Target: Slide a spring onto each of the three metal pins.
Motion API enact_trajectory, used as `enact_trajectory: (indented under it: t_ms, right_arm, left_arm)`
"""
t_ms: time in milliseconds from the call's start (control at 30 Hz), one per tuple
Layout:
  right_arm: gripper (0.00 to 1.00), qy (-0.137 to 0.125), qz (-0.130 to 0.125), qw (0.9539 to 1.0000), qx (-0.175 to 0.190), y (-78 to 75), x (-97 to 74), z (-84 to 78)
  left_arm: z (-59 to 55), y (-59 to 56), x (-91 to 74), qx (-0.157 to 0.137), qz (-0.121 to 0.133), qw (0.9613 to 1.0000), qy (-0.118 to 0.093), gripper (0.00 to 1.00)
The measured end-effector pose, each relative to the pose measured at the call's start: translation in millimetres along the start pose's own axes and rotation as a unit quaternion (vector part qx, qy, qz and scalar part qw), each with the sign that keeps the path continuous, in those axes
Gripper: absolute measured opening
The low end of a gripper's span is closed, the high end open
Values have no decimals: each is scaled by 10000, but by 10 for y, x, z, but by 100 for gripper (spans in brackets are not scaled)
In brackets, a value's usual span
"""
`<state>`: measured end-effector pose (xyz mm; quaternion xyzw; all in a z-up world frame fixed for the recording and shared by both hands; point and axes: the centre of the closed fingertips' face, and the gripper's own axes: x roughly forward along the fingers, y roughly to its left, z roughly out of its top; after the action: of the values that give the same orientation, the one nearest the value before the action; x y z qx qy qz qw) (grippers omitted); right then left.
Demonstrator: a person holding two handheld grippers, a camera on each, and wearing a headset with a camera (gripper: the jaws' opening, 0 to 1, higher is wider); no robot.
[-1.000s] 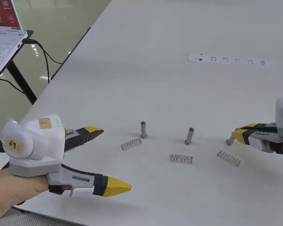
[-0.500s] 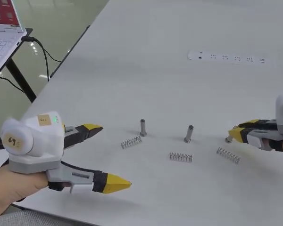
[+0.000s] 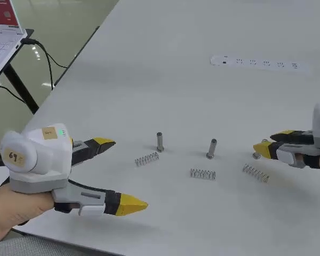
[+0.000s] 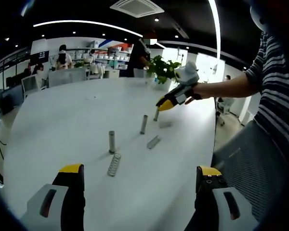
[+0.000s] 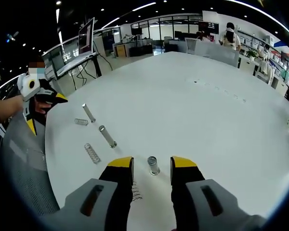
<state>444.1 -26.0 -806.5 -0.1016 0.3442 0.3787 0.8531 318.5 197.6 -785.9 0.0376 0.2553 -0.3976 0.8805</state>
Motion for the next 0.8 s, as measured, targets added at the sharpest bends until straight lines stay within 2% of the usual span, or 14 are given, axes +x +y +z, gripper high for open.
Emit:
enact_trajectory:
  t_ms: [533, 800]
  right_arm:
    - [35, 21, 120, 9999, 39, 22, -66, -43]
    - [34, 92, 163, 9996, -213, 42, -140, -73]
  left_arm:
    - [9, -5, 5, -23, 7, 10000, -13, 94]
    - [1, -21, 14, -18, -6, 10000, 1, 94]
